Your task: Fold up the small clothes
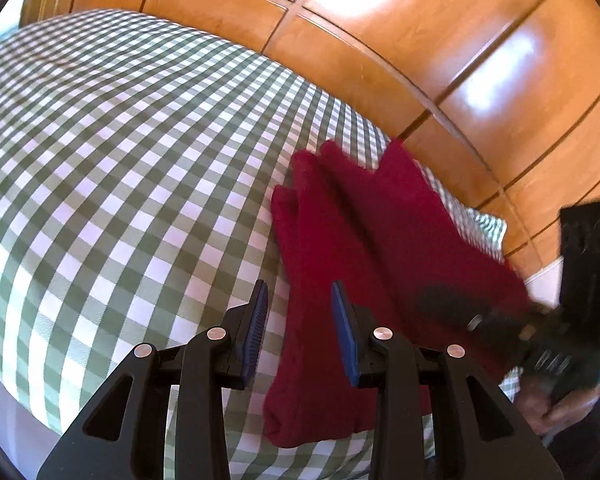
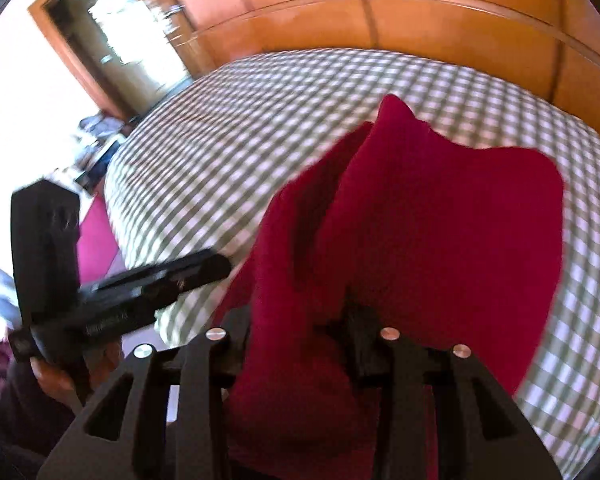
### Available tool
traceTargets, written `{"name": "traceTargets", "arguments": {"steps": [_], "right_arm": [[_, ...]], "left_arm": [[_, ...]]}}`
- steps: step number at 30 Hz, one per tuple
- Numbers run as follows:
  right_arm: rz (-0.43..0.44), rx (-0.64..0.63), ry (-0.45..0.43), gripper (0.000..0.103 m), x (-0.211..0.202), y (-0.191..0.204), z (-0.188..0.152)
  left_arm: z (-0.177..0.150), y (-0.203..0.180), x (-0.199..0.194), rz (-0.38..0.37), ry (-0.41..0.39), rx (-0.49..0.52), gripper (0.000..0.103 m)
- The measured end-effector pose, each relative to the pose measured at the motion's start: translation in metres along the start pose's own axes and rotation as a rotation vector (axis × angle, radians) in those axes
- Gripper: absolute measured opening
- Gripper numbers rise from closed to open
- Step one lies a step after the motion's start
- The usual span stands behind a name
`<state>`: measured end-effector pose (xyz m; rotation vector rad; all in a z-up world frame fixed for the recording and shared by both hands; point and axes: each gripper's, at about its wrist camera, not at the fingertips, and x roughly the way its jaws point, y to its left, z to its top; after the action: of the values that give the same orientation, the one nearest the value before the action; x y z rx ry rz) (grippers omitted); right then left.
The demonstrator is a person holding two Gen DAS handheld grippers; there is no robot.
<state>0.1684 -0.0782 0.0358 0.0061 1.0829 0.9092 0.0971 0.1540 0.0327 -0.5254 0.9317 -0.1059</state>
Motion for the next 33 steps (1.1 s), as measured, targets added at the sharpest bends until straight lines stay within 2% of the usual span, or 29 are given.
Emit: {"name": "traceTargets", "arguments": {"steps": [1, 2, 3, 5, 9, 12, 13, 15, 19, 22, 23, 24, 26, 27, 30, 32, 33], "right_arm": [[0.032, -0.029, -0.013, 0.046, -0.001, 0.005, -0.004], [0.065, -0.043, -0.022, 0.060, -0.004, 0.006, -0.007], [0.111, -0.054, -0.036, 0.065, -0.008, 0.008, -0.010], [0.139, -0.065, -0.066, 0.067, -0.018, 0.009, -0.018], [0.212, 0.009, -0.141, 0.070, -0.054, -0.012, -0.046], [0.171, 0.044, -0.176, 0.072, -0.078, -0.033, -0.070], [0.123, 0.051, -0.178, 0.072, -0.083, -0.042, -0.084], [0.039, 0.063, -0.157, 0.072, -0.084, -0.055, -0.105], [-0.094, 0.085, -0.103, 0.072, -0.065, -0.067, -0.130], [-0.106, 0.076, -0.097, 0.070, -0.051, -0.067, -0.134], [-0.121, 0.063, -0.100, 0.065, -0.046, -0.066, -0.132], [-0.134, 0.053, -0.100, 0.054, -0.043, -0.064, -0.131], [-0.166, 0.042, -0.105, 0.039, -0.035, -0.061, -0.123], [-0.174, 0.043, -0.114, 0.034, -0.034, -0.062, -0.120], [-0.177, 0.014, -0.144, 0.029, -0.044, -0.060, -0.121], [-0.171, 0.027, -0.125, 0.028, -0.045, -0.062, -0.129], [-0.170, 0.031, -0.115, 0.028, -0.042, -0.064, -0.131]], "left_arm": [[0.001, 0.002, -0.003, -0.013, -0.003, -0.008, 0.032], [0.002, 0.002, -0.005, -0.025, -0.007, -0.014, 0.032], [0.003, 0.003, -0.008, -0.040, -0.009, -0.018, 0.032], [0.007, 0.000, -0.012, -0.069, -0.014, -0.020, 0.032], [0.013, -0.013, -0.026, -0.162, -0.029, -0.021, 0.051], [0.019, -0.025, -0.032, -0.217, -0.023, -0.008, 0.056], [0.022, -0.030, -0.033, -0.234, -0.019, -0.001, 0.056], [0.025, -0.040, -0.029, -0.238, -0.002, 0.017, 0.065], [0.024, -0.055, -0.006, -0.257, 0.106, 0.016, 0.065], [0.022, -0.062, 0.005, -0.199, 0.143, 0.042, 0.065], [0.021, -0.063, 0.010, -0.188, 0.158, 0.048, 0.061], [0.020, -0.063, 0.012, -0.183, 0.167, 0.053, 0.036], [0.017, -0.064, 0.010, -0.167, 0.153, 0.089, 0.018], [0.015, -0.066, 0.000, -0.172, 0.102, 0.109, 0.014], [0.002, -0.067, -0.028, -0.165, 0.017, 0.179, 0.013], [-0.012, -0.051, -0.030, -0.158, 0.027, 0.141, 0.013], [-0.024, -0.043, -0.024, -0.116, 0.047, 0.144, 0.013]]}}
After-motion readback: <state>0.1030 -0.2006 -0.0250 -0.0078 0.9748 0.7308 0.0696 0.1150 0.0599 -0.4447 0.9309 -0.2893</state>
